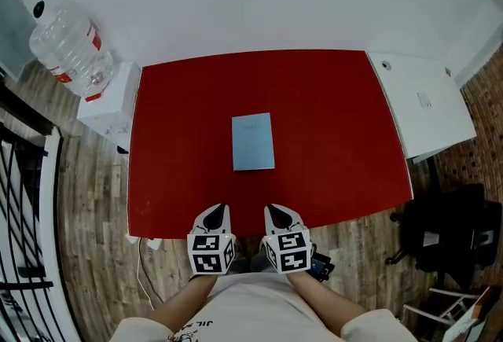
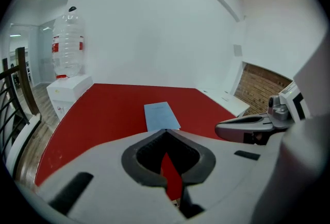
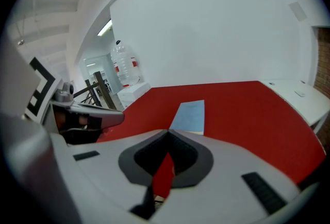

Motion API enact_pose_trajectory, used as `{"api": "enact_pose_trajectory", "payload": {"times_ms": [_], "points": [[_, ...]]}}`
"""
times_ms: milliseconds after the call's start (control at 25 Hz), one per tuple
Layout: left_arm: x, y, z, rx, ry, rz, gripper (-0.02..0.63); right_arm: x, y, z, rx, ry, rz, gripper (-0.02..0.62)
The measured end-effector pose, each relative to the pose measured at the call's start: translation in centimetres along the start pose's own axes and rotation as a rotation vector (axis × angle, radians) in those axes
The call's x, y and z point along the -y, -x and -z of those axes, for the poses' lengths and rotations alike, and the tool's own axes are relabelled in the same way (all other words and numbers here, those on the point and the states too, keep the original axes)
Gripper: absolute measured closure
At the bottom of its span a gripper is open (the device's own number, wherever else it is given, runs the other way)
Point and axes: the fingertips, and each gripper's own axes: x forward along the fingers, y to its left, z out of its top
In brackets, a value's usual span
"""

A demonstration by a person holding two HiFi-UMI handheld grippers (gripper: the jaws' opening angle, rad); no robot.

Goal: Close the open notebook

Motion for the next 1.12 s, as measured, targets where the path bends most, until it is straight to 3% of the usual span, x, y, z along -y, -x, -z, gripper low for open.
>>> {"api": "enact_pose_trajectory", "payload": {"times_ms": [360, 1120], "points": [[-0.6, 2.0, -0.1, 0.045, -0.02, -0.007, 0.601, -2.6, 0.1, -0.7, 0.022, 0.043, -0.012, 0.592], [-0.5, 3.0, -0.6, 0.071, -0.042, 0.0, 0.6, -3.2, 0.4, -0.7, 0.017, 0.039, -0.028, 0.592]]}}
